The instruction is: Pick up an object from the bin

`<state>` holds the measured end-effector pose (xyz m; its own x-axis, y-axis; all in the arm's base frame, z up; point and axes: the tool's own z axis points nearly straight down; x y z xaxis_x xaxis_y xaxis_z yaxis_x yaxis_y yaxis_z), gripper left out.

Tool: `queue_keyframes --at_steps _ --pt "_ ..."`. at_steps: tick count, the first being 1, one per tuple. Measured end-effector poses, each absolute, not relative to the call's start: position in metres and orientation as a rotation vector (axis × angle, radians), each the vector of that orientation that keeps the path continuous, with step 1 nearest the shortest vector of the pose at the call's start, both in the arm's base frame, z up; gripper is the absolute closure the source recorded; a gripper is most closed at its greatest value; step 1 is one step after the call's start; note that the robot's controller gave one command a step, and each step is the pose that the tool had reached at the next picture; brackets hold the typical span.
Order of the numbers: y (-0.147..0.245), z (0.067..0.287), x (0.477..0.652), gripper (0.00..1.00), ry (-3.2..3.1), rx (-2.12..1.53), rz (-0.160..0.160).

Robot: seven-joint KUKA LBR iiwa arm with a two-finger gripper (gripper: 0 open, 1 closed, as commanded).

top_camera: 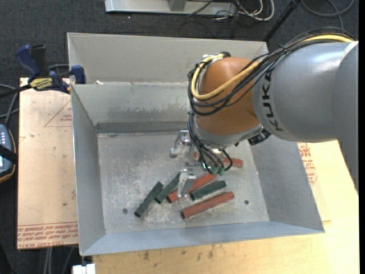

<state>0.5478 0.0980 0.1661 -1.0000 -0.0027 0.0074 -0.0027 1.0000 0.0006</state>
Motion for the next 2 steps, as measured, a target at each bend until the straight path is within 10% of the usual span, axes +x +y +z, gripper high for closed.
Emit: queue_keyframes --at_steps 1,2 --pt "0.098 0.17 0.55 0.0 -3.141 0.001 -0.002" --pt "0.084 0.078 0.542 1.0 -3.142 0.236 -0.006"
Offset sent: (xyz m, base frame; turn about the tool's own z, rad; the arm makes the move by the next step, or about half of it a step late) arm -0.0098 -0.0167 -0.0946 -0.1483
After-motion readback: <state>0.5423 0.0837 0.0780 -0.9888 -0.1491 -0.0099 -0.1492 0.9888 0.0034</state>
